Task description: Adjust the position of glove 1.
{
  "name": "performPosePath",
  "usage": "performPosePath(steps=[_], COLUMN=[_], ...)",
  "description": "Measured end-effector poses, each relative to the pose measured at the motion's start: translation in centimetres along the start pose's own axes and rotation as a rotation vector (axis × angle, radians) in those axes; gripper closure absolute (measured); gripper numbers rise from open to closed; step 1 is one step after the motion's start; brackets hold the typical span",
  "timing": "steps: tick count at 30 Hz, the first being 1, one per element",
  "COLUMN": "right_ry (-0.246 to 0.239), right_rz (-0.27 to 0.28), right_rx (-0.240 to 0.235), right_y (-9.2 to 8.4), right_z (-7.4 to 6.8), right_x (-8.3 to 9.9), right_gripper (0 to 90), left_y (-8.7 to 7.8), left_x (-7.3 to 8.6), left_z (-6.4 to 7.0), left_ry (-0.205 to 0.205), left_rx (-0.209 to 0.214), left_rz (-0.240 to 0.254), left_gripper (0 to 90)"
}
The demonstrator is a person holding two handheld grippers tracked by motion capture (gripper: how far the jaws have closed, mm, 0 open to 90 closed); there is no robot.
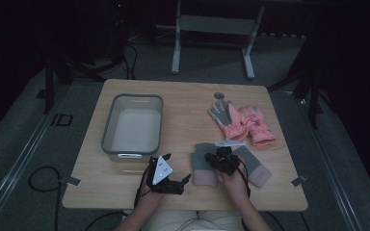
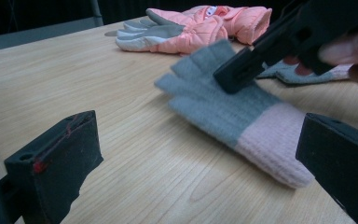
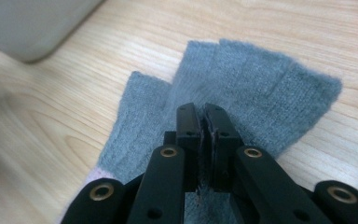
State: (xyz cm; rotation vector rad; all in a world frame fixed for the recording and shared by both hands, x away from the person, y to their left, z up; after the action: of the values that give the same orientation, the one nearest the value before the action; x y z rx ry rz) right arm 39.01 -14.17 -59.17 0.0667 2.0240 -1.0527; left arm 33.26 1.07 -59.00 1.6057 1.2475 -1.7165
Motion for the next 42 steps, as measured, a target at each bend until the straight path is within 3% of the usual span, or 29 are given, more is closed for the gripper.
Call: performPosePath(steps=[4, 6, 12, 13, 16, 18, 21, 25, 29, 34, 42], right_ry=[0.019, 0.023, -0.020, -0.051, -0.103, -0.106, -0.128, -0.159, -0.199, -0.245, -0.280], right_rz=[-0.025, -0.003, -0.014, -0.013, -0.019, -0.017, 0.010, 0.013, -0.011, -0.067, -0.140], right_rx=[0.002, -0.002, -0.010, -0.041, -0.042, -0.050, -0.071, -0.056, -0.078, -0.074, -0.095], right_y=[1.0, 1.1, 0.8, 0.2, -1.1, -1.7, -3.9, -6.2, -8.0, -10.0, -10.6], right_z=[1.0, 1.0, 1.0, 1.1, 1.8, 2.0, 3.2, 4.9, 6.6, 8.8, 10.8], right_x=[0.8, 1.0, 0.6, 0.1, -0.7, -1.0, -1.7, -1.6, -0.9, 0.8, 3.5], right_gripper=[77.8, 77.3, 69.3, 68.0, 66.4, 65.4, 59.6, 56.4, 55.9, 57.5, 58.9], left_y=[-0.1, 0.0, 0.0, 0.0, 0.0, 0.0, 0.0, 0.0, 0.0, -0.1, -0.1], left_x=[-0.1, -0.1, -0.1, -0.1, -0.1, -0.1, -0.1, -0.1, -0.1, -0.1, -0.1], left_z=[0.0, 0.0, -0.1, -0.1, -0.1, -0.1, 0.0, 0.0, 0.0, -0.1, 0.0], left_ry=[0.009, 0.007, 0.001, 0.000, -0.003, 0.001, -0.002, 0.006, 0.002, 0.003, 0.008], left_rx=[-0.019, -0.017, -0.012, -0.013, -0.011, -0.010, -0.011, -0.011, -0.010, -0.008, -0.012], left_rz=[0.016, 0.013, 0.014, 0.014, 0.011, 0.011, 0.014, 0.012, 0.014, 0.017, 0.015], left_gripper=[0.0, 0.0, 0.0, 0.0, 0.0, 0.0, 0.0, 0.0, 0.0, 0.0, 0.0])
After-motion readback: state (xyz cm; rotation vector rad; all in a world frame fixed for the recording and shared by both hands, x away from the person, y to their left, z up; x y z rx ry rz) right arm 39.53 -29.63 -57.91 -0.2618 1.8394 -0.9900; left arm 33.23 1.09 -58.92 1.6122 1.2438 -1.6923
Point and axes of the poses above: each handheld gripper's, and its own axes: y roughly forward along the jaws, x roughly out of its underside, z roughly to its right, the point moved 8 cm from there along y, roughly forward along the jaws, and after that the axes turned 13 degrees about -x, right-handed, at the moved point
